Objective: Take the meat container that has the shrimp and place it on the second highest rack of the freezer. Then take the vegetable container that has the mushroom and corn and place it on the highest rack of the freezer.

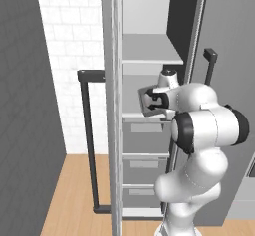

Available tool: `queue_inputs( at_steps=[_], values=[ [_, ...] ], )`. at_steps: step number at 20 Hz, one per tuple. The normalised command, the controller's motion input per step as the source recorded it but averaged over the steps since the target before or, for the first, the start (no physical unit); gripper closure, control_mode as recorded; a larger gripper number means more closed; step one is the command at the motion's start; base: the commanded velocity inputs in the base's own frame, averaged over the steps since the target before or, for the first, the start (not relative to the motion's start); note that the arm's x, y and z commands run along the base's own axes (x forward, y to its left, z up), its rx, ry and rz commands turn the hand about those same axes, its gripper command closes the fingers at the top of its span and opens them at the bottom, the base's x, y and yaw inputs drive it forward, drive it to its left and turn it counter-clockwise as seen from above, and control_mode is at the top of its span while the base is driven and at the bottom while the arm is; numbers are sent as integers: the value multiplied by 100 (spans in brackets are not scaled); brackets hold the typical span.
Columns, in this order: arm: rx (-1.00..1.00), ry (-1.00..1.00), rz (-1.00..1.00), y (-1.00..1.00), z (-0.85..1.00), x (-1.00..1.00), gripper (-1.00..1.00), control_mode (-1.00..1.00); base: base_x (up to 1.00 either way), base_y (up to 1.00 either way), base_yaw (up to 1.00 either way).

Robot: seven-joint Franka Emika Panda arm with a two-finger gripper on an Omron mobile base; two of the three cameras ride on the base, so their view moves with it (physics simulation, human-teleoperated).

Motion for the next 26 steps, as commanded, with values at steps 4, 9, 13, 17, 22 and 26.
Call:
queue_inputs(
  at_steps=[4,9,13,17,22,26],
  values=[
    [0,1,-7,0,-36,36,100,-100,0,0,0],
    [0,0,-8,-1,-47,26,100,-100,0,0,0],
    [0,2,-8,-7,-45,17,100,-100,0,0,0],
    [0,1,-4,-3,-15,29,100,-100,0,0,0],
    [0,0,-1,0,0,75,100,-100,0,0,0],
    [0,0,0,0,-1,49,100,-100,0,0,0]
  ],
)
